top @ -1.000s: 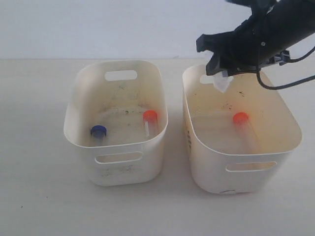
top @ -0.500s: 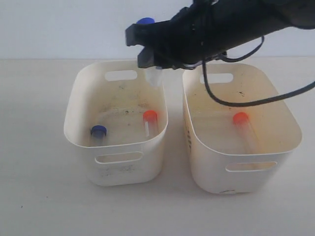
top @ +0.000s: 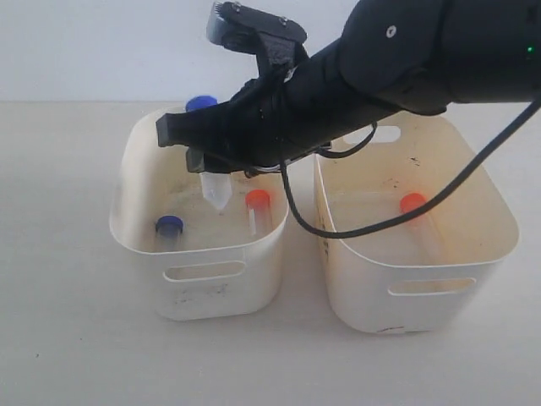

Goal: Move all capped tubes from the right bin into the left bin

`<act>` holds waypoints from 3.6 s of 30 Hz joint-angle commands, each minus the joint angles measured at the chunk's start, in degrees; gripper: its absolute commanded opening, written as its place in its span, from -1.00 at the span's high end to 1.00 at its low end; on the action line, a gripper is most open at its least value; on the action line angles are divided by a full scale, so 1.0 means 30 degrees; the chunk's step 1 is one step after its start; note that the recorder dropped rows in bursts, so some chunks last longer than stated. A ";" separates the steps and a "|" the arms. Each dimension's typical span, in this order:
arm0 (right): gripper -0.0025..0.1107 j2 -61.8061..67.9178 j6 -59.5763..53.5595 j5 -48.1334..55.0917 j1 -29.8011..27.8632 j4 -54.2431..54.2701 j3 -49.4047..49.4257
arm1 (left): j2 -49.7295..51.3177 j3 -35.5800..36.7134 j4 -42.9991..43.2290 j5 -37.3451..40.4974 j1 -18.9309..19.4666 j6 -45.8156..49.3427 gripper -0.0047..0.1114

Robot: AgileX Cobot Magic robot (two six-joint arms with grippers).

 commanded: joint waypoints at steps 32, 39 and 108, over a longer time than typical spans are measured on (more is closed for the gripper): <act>-0.10 -0.3417 0.0849 0.5605 -0.4066 -0.4599 -0.0053 | 0.0067 -0.0039 -0.0064 -0.0139 -0.0136 -0.0080 0.85; 0.84 -0.3547 0.1038 0.6930 -0.4269 -0.5335 -0.0085 | 0.0067 -0.0039 -0.0064 -0.0139 -0.0136 -0.0080 0.85; 0.93 0.4888 1.1363 1.2897 -0.4780 -1.7653 -0.1752 | 0.0067 -0.0039 -0.0064 -0.0139 -0.0136 -0.0080 0.85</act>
